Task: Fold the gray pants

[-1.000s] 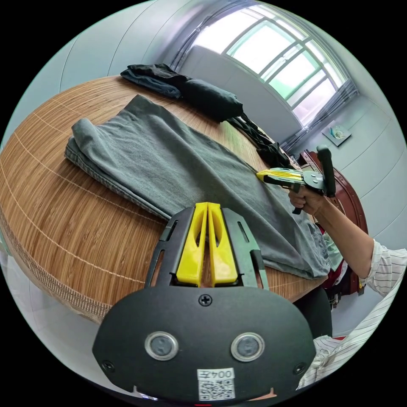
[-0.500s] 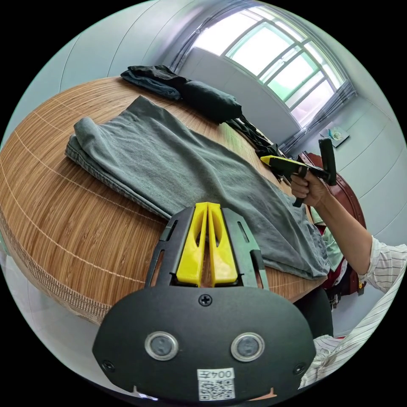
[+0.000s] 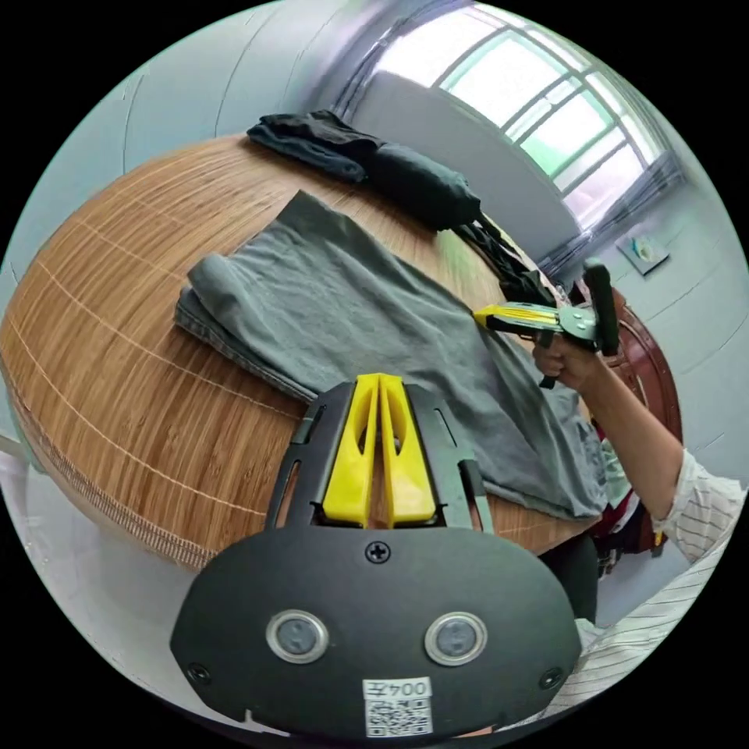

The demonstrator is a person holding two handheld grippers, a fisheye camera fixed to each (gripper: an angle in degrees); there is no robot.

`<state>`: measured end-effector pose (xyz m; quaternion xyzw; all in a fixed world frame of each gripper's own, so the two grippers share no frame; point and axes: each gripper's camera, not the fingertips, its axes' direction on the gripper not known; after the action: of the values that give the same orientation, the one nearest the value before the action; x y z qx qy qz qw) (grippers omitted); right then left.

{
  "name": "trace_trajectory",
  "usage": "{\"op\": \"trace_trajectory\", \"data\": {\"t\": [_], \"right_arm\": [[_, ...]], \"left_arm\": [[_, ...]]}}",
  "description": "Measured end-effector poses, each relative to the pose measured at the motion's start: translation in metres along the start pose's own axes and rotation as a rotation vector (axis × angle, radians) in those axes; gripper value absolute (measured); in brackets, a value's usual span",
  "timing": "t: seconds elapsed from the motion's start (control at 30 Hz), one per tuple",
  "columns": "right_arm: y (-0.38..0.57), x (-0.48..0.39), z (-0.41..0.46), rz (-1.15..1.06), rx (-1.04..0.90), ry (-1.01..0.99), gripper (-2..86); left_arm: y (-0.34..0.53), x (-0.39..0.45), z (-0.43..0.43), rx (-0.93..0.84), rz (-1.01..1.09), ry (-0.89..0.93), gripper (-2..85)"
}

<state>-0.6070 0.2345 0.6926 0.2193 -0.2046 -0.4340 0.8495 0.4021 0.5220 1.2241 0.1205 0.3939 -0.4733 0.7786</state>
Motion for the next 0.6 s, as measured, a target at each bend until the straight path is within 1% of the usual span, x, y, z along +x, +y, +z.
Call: {"op": "trace_trajectory", "data": {"t": [0.13,0.17,0.2,0.27,0.33,0.4,0.5,0.57,0.6], "right_arm": [[0.000,0.031,-0.001,0.092,-0.012,-0.059,-0.7],[0.000,0.042,0.001,0.167,-0.033,0.007,-0.7],[0.002,0.046,0.001,0.183,-0.042,0.028,-0.7],[0.010,0.063,-0.013,0.232,0.002,-0.099,-0.5],[0.019,0.063,-0.036,0.228,0.091,-0.125,-0.3],[0.029,0.056,-0.054,0.208,0.130,-0.167,0.2],[0.049,0.038,-0.066,0.172,0.118,-0.214,2.2],[0.070,0.037,-0.065,0.236,0.076,-0.202,3.5],[0.076,0.040,-0.064,0.268,0.070,-0.208,3.6]], "left_arm": [[0.003,-0.015,-0.003,-0.022,0.001,0.044,0.4],[-0.001,-0.015,-0.005,-0.036,0.012,0.042,0.4],[-0.004,-0.015,-0.007,-0.043,0.004,0.038,0.4],[-0.009,-0.007,-0.019,-0.040,0.004,0.005,0.3],[-0.016,0.011,-0.040,0.014,0.056,-0.033,0.2],[-0.041,0.030,-0.057,0.077,0.111,-0.039,0.1],[-0.093,0.044,-0.051,0.098,0.133,-0.078,0.1],[-0.126,0.047,-0.033,0.073,0.119,-0.131,0.1],[-0.144,0.046,-0.015,0.041,0.125,-0.201,0.1]]}}
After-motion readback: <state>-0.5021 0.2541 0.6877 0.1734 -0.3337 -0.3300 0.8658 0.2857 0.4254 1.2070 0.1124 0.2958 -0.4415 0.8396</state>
